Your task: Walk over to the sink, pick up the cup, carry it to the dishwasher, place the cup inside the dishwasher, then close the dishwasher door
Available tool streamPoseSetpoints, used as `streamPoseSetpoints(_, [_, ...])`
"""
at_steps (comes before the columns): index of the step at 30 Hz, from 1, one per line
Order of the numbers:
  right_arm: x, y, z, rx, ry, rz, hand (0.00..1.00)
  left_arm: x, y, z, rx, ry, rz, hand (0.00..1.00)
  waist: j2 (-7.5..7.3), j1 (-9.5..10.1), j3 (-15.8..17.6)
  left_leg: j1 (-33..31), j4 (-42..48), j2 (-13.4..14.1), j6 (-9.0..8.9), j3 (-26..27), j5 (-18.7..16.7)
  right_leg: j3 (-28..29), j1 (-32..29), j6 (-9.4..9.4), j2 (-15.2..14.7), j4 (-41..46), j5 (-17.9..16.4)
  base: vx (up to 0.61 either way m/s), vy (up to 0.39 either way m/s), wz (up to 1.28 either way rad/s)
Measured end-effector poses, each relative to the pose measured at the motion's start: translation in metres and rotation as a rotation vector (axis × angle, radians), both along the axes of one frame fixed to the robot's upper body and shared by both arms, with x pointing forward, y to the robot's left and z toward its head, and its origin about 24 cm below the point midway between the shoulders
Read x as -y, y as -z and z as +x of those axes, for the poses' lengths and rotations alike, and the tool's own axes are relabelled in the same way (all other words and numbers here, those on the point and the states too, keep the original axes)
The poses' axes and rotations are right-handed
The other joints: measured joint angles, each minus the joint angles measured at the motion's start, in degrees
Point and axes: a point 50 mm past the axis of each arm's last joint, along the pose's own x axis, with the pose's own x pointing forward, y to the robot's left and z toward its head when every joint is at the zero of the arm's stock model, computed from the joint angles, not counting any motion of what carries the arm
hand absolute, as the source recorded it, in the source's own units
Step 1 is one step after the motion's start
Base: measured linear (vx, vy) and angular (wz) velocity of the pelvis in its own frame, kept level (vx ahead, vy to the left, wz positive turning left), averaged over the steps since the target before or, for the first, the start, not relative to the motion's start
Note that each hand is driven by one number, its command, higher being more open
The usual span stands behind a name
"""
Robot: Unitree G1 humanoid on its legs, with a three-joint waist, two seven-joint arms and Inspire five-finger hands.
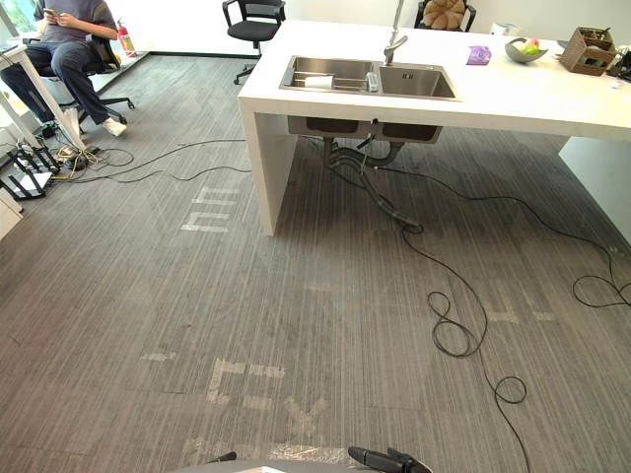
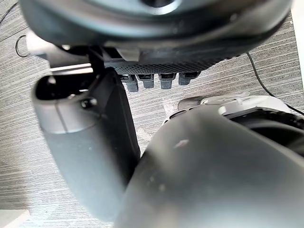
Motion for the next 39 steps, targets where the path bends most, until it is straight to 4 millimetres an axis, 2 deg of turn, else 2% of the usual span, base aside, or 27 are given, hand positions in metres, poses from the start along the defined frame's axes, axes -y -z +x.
streamPoseSetpoints(7, [-0.001,0.000,0.002,0.009,-0.002,0.001,1.00,0.003,0.001,-0.007,0.007,-0.165,-0.051,1.00,-0.28,0.00,0.3,0.1,0.0,-0.4,0.04,-0.7,0.0,-0.6,0.2,0.15,-0.4,0.2,-0.1,0.00,0.000,0.04])
streamPoseSetpoints(9, [-0.001,-0.001,0.003,0.016,-0.001,-0.001,1.00,0.006,0.002,-0.008,0.010,-0.220,-0.070,1.00,-0.20,-0.02,0.7,0.4,0.0,-0.5,0.06,-1.1,0.0,-1.0,0.0,1.39,-0.8,1.9,-0.9,-0.01,0.006,0.11])
streamPoseSetpoints(10, [0.000,-0.001,0.005,0.034,0.003,-0.006,1.00,0.007,0.002,-0.008,0.008,-0.261,-0.087,1.00,-0.25,-0.05,1.3,0.8,0.0,-0.5,0.27,-1.4,-0.3,-1.8,-1.2,3.17,-1.5,6.0,-2.5,-0.03,0.012,0.13])
streamPoseSetpoints(11, [0.000,-0.002,0.006,0.044,0.006,-0.004,1.00,0.008,0.002,-0.008,0.006,-0.266,-0.093,1.00,-0.08,-0.03,1.5,1.0,0.0,-0.5,0.62,-1.5,-0.6,-2.0,-2.0,3.39,-1.7,8.2,-3.1,-0.05,0.041,0.08])
streamPoseSetpoints(13, [0.000,-0.003,0.009,0.075,0.030,0.007,1.00,0.008,0.002,-0.009,0.007,-0.272,-0.105,1.00,0.18,0.04,2.2,1.7,0.0,-0.6,1.36,-1.6,-0.9,-3.2,-5.5,3.06,-3.1,16.9,-4.8,-0.03,0.069,0.00])
streamPoseSetpoints(15, [0.001,-0.003,0.006,0.108,0.066,0.012,1.00,0.006,0.001,-0.008,0.001,-0.236,-0.116,1.00,0.32,-0.46,2.5,2.6,0.1,-0.7,3.39,-2.7,-1.3,-4.9,-10.2,2.87,-5.0,27.4,-6.2,0.00,0.085,0.14])
streamPoseSetpoints(17, [-0.001,-0.003,0.003,0.132,0.099,0.020,1.00,0.004,0.001,-0.007,-0.009,-0.197,-0.121,1.00,0.18,-0.83,2.3,3.2,0.1,-0.7,3.77,-4.3,-1.6,-6.0,-10.4,2.36,-5.3,26.3,-7.6,0.04,0.041,0.42])
streamPoseSetpoints(20, [0.000,-0.003,0.001,0.165,0.160,0.033,1.00,0.003,0.001,-0.002,-0.024,-0.138,-0.118,1.00,0.20,-1.38,2.6,3.5,0.4,0.2,4.53,-7.0,-2.6,-6.5,-14.5,2.33,-5.4,24.1,-7.5,0.10,-0.008,0.44])
streamPoseSetpoints(22, [0.001,-0.005,0.002,0.195,0.183,0.025,1.00,0.003,0.001,-0.001,-0.035,-0.115,-0.126,1.00,0.33,-1.31,2.9,4.4,1.0,2.0,3.86,-7.1,-4.2,-6.4,-18.6,2.12,-4.8,23.8,-6.9,0.19,-0.040,0.14])
streamPoseSetpoints(24, [-0.002,-0.007,0.002,0.243,0.198,0.015,1.00,0.002,0.000,0.005,-0.039,-0.054,-0.161,1.00,0.32,-0.74,3.5,6.0,3.7,4.8,2.07,-6.3,-8.4,-6.0,-22.3,2.95,-3.2,18.9,-3.1,0.27,-0.071,-0.09])
streamPoseSetpoints(25, [-0.003,-0.007,0.001,0.249,0.201,0.013,1.00,0.001,-0.001,0.007,-0.033,-0.044,-0.166,1.00,0.17,-0.27,3.6,6.5,4.9,5.1,1.54,-5.8,-10.0,-6.2,-22.7,2.96,-2.9,17.2,-2.2,0.36,-0.105,-0.23])
streamPoseSetpoints(27, [-0.004,-0.009,-0.002,0.265,0.210,0.009,1.00,0.002,-0.002,0.014,-0.011,-0.034,-0.176,1.00,-0.08,0.00,3.7,9.0,8.8,5.3,0.39,-5.5,-15.9,-5.7,-23.0,1.73,-3.1,14.7,-0.8,0.59,-0.186,-0.10])
streamPoseSetpoints(28, [-0.005,-0.010,-0.004,0.265,0.205,0.008,1.00,0.003,-0.002,0.018,-0.002,-0.030,-0.178,1.00,-0.14,-0.14,3.2,9.9,9.2,5.5,-0.20,-5.8,-17.7,-5.2,-22.6,1.12,-3.1,14.3,-0.7,0.70,-0.239,0.16])
streamPoseSetpoints(29, [-0.004,-0.010,-0.005,0.266,0.205,0.010,1.00,0.004,-0.002,0.020,0.001,-0.020,-0.176,1.00,0.13,-0.22,2.9,10.6,9.2,6.0,-0.89,-6.0,-18.4,-4.8,-22.4,-0.37,-2.8,14.2,1.2,0.52,-0.173,0.30])
streamPoseSetpoints(30, [-0.001,-0.010,-0.004,0.265,0.201,0.008,1.00,0.008,-0.001,0.020,-0.012,-0.006,-0.175,1.00,1.06,-0.57,2.2,11.1,10.2,7.4,-1.95,-6.1,-18.8,-5.5,-22.3,-1.35,-1.9,15.7,3.1,0.66,-0.229,0.42])
streamPoseSetpoints(31, [0.000,-0.010,-0.004,0.255,0.196,0.007,1.00,0.008,-0.001,0.021,-0.009,-0.004,-0.170,1.00,1.35,-0.62,2.1,10.0,16.3,8.3,-2.73,-6.0,-18.3,-6.3,-21.3,-4.04,-1.6,18.6,2.6,0.65,-0.255,0.41])
streamPoseSetpoints(32, [0.002,-0.010,-0.005,0.248,0.195,0.006,1.00,0.010,-0.001,0.023,-0.001,-0.004,-0.169,1.00,1.70,-0.74,1.9,9.2,19.6,8.8,-3.29,-6.1,-17.8,-6.8,-20.3,-4.49,-1.2,18.8,1.5,0.78,-0.320,0.33])
streamPoseSetpoints(33, [0.004,-0.009,-0.008,0.226,0.188,0.006,1.00,0.012,-0.001,0.024,0.013,-0.006,-0.160,1.00,2.19,-0.28,1.1,6.7,27.3,9.6,-4.75,-6.3,-15.7,-7.4,-18.1,-4.99,-0.3,18.3,-0.5,0.79,-0.312,0.15])
streamPoseSetpoints(34, [0.006,-0.008,-0.008,0.210,0.172,0.006,1.00,0.012,-0.002,0.027,0.039,-0.039,-0.155,1.00,2.78,-0.11,0.7,2.3,37.7,10.4,-7.26,-6.7,-11.9,-7.4,-15.4,-5.09,0.7,16.5,-1.9,0.67,-0.227,0.07])
streamPoseSetpoints(35, [0.008,-0.008,-0.008,0.205,0.166,0.006,1.00,0.013,-0.002,0.029,0.059,-0.069,-0.153,1.00,3.00,0.04,0.7,-0.3,43.8,11.1,-9.12,-6.9,-10.5,-7.2,-13.8,-5.23,1.4,15.2,-2.1,0.65,-0.195,-0.12])
streamPoseSetpoints(36, [0.010,-0.008,-0.007,0.197,0.148,0.001,1.00,0.014,-0.003,0.036,0.107,-0.110,-0.145,1.00,3.04,0.39,0.8,-5.5,55.8,12.4,-9.61,-5.5,-10.3,-6.4,-10.1,-5.36,2.8,11.9,-2.4,0.49,-0.137,-0.18])
streamPoseSetpoints(37, [0.010,-0.008,-0.006,0.196,0.143,0.000,1.00,0.013,-0.005,0.041,0.137,-0.124,-0.136,1.00,3.46,0.56,1.0,-7.5,60.6,12.9,-9.15,-4.7,-11.0,-6.0,-7.7,-5.42,3.3,10.4,-2.5,0.56,-0.152,-0.25])
streamPoseSetpoints(38, [0.008,-0.008,-0.006,0.195,0.137,-0.003,1.00,0.012,-0.007,0.049,0.184,-0.133,-0.114,1.00,2.66,1.04,2.1,-11.6,67.2,13.7,-8.85,-3.5,-12.9,-5.3,-3.1,-5.30,3.8,7.9,-2.8,0.50,-0.096,-0.26])
streamPoseSetpoints(39, [0.008,-0.008,-0.006,0.189,0.126,-0.006,1.00,0.010,-0.010,0.057,0.230,-0.126,-0.081,1.00,2.53,1.48,2.3,-16.0,68.8,13.7,-8.46,-2.6,-14.6,-4.4,0.4,-5.24,3.8,6.1,-2.9,0.55,-0.046,-0.38])
